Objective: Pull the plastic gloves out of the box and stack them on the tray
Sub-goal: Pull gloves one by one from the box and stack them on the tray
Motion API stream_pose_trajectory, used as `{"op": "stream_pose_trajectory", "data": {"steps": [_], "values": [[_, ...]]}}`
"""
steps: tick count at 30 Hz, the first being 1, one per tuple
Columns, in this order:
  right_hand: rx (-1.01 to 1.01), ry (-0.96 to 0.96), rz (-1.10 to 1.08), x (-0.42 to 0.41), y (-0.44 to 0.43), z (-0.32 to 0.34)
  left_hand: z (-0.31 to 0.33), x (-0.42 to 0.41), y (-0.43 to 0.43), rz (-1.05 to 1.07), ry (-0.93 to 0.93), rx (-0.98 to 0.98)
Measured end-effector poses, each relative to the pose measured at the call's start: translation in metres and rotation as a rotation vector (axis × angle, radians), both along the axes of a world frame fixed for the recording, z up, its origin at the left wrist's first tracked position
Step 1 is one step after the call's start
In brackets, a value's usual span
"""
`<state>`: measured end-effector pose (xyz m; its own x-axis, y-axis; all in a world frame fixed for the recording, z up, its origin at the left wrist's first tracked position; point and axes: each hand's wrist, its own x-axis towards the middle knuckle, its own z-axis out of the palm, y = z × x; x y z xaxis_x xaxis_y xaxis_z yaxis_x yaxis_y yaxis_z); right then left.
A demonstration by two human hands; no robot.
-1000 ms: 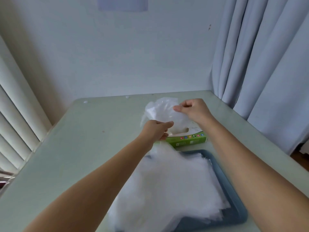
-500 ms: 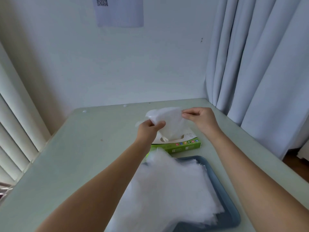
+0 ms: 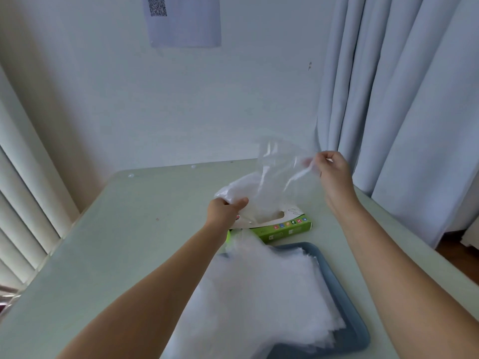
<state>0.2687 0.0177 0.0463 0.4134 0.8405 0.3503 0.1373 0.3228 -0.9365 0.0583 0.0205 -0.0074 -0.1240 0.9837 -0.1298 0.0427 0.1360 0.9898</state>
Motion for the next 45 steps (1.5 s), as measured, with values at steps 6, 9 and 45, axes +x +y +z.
{"op": "stream_pose_trajectory", "data": {"steps": [6,9,45], "values": [[0.003,0.004,0.151,0.001,-0.013,0.033,0.020,-0.003,-0.008,0.085,0.129,-0.053],[0.006,-0.032,0.274,-0.004,-0.033,0.051,0.034,-0.010,-0.016,0.164,0.231,0.077],[-0.365,-0.760,0.959,-0.029,-0.158,0.080,0.168,-0.024,-0.133,-1.262,0.833,0.089]]}}
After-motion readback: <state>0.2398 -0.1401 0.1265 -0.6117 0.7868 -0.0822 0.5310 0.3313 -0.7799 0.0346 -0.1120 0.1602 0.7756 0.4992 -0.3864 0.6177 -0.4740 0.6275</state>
